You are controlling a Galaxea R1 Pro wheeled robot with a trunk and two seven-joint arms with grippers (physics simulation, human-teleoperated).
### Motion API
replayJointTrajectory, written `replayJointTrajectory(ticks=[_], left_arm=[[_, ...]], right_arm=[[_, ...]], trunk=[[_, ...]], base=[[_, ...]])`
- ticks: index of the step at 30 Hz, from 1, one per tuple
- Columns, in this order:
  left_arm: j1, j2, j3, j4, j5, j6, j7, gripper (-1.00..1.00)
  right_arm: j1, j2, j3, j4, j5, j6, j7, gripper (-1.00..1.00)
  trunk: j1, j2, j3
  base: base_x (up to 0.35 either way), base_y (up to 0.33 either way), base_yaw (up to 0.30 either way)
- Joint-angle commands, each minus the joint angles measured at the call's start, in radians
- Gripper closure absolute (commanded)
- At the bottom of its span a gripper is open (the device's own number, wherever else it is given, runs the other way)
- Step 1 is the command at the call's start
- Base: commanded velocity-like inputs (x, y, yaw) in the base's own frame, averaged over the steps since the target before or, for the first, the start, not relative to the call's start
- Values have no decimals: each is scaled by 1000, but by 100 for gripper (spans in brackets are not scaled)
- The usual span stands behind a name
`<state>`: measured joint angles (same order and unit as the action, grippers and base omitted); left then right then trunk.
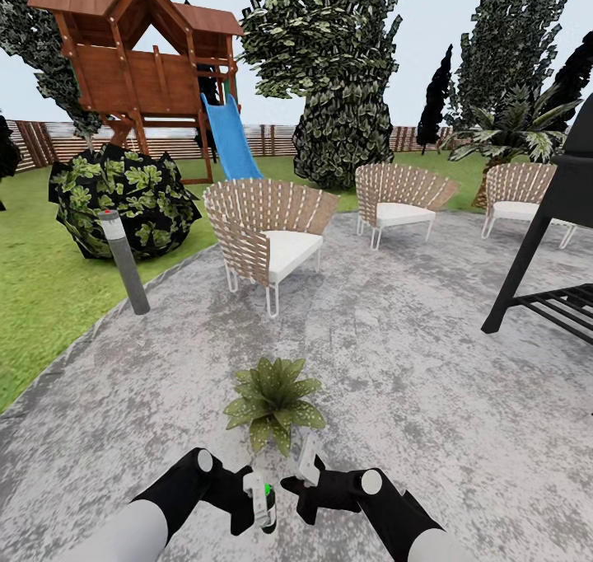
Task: Pick up the pesticide atomizer in the garden and spray insectifuge to fully cover both potted plants in the garden.
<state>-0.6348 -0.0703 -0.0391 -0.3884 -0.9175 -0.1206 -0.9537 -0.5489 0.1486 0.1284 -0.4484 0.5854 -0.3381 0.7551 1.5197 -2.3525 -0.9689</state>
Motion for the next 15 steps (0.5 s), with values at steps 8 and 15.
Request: replayJointTrajectory(ticks=[8, 15], left_arm=[[0, -15, 2, -1, -11, -16, 6, 100], [0, -26, 4, 14, -11, -16, 6, 100]], right_arm=[[0, 0, -1, -1, 10, -5, 0, 100], [0, 0, -1, -1, 10, -6, 0, 100]], trunk=[[0, 0, -1], [0, 0, -1]], base=[[0, 0, 0], [0, 0, 0]])
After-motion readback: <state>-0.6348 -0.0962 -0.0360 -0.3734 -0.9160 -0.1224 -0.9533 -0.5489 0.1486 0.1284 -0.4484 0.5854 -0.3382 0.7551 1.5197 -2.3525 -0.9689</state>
